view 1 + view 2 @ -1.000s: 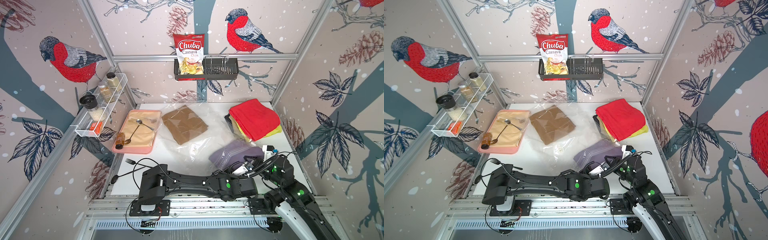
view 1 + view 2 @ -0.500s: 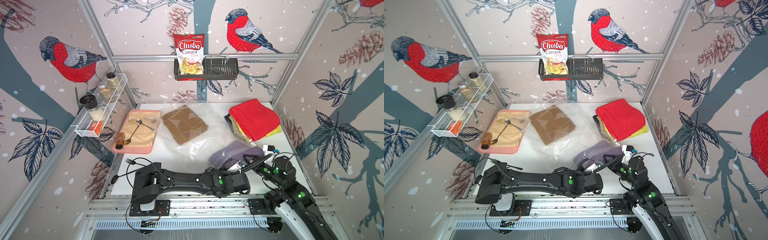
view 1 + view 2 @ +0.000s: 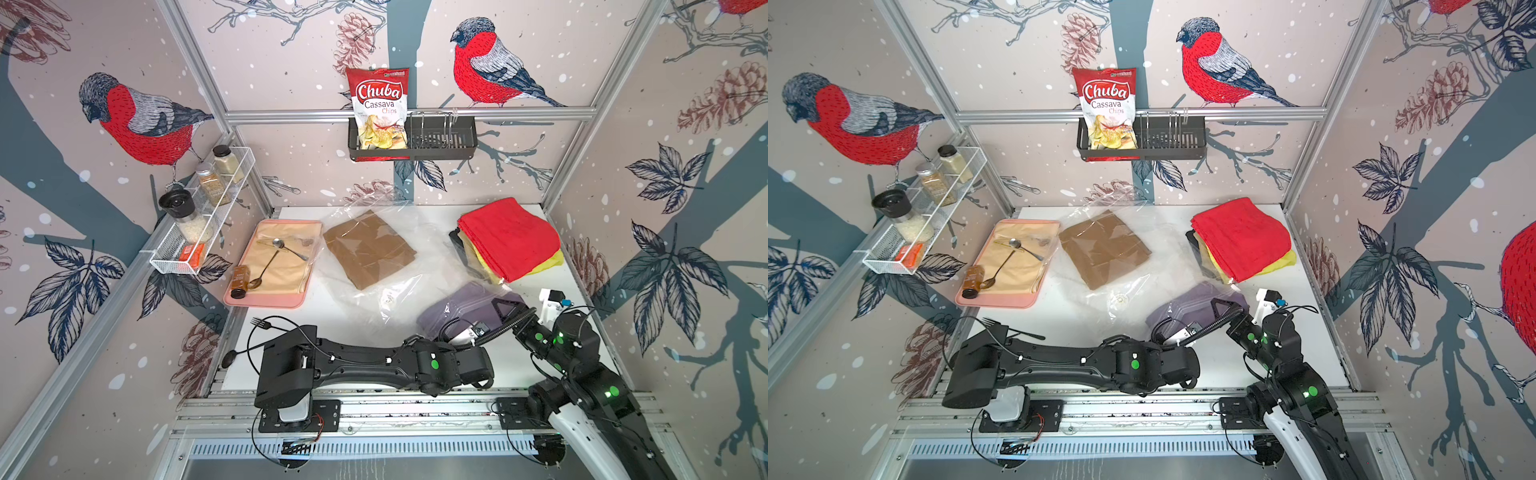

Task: Take the trousers out of the vacuum bag
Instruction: Take out the trousers from the vacuum bag.

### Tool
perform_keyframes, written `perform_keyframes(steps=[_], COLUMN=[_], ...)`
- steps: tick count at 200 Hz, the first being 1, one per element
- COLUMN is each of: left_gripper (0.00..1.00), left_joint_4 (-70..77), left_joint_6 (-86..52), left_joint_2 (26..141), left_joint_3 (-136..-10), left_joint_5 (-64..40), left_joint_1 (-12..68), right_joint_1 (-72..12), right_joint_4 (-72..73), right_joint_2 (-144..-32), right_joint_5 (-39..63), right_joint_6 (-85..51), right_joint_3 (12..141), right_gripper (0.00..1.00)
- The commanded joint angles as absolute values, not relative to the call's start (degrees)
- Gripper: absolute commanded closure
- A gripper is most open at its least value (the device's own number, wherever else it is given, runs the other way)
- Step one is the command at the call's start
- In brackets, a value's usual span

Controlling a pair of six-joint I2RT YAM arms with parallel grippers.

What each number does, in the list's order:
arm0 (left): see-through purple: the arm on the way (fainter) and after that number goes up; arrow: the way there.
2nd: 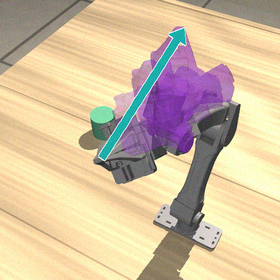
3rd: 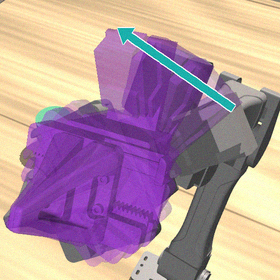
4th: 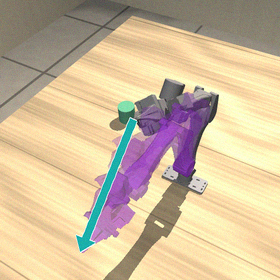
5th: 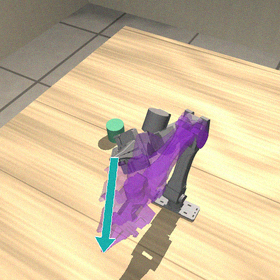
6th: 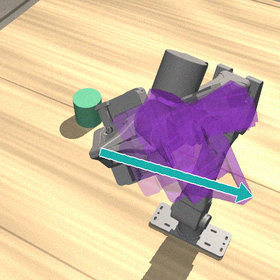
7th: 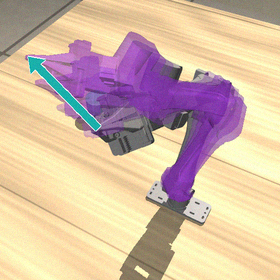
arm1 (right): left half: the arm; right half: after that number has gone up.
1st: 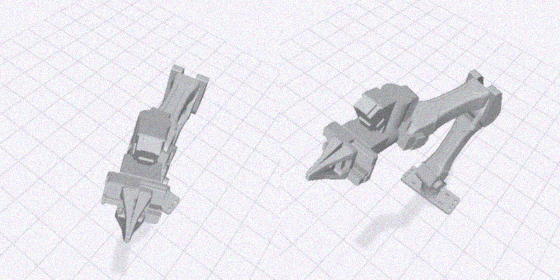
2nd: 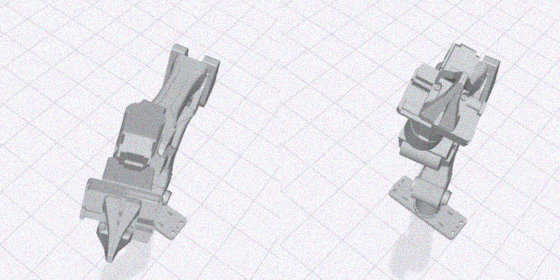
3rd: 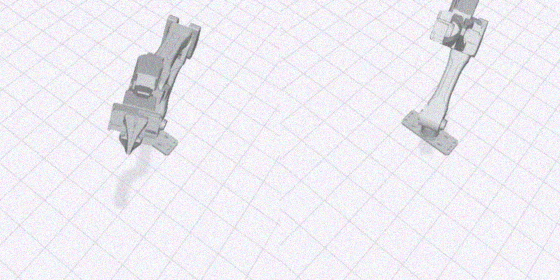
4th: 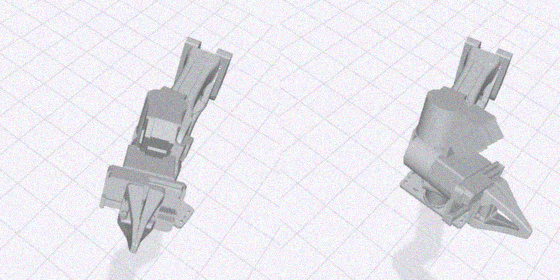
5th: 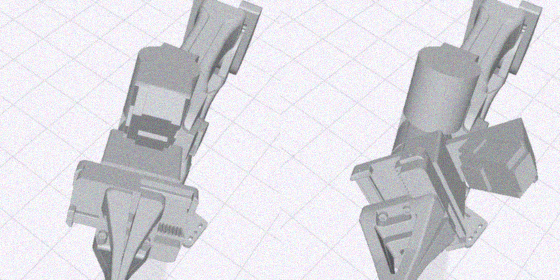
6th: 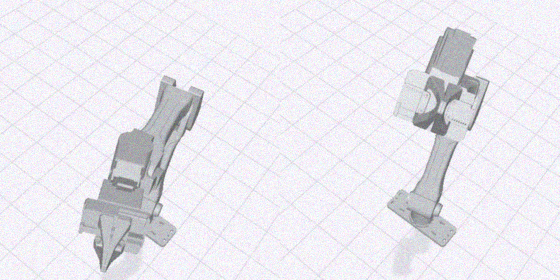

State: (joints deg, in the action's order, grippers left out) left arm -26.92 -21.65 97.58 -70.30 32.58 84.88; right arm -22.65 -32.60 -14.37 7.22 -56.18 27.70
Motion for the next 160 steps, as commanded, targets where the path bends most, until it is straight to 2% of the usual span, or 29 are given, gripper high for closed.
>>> perform_keyframes(steps=[1, 36, 66, 114, 136, 160], left_gripper=[1.0, 1.0, 1.0, 1.0, 1.0, 1.0], left_joint_4=[-24.87, -22.89, -21.8, -20.26, -19.29, -18.26], left_joint_6=[-22.76, -23.37, -23.82, -23.49, -22.8, -20.59], left_joint_2=[96.55, 95.3, 95.37, 94.77, 93.82, 92.86], left_joint_3=[-69.27, -66.96, -65.64, -65.13, -65.37, -67.18], left_joint_5=[33.68, 33.66, 33.89, 33.4, 32.62, 32.11], left_joint_1=[85.03, 85.31, 85.76, 86.07, 86.13, 86.72], right_joint_1=[-22.16, -21.17, -20.25, -19.34, -18.99, -18.87], right_joint_4=[-35.54, -37.44, -36.37, -35.2, -34.19, -29.55], right_joint_2=[-14.33, -12.29, -10.26, -9.95, -10.11, -9.98], right_joint_5=[3.62, 3.33, 4.78, 5.81, 6.2, 7.64], right_joint_6=[-57.67, -60.81, -63.35, -63.47, -62.95, -62.21], right_joint_3=[27.59, 24.07, 20.65, 19.79, 20.56, 21.45], right_gripper=[0.0, 0.02, 0.14, 0.53, 0.75, 0.91])
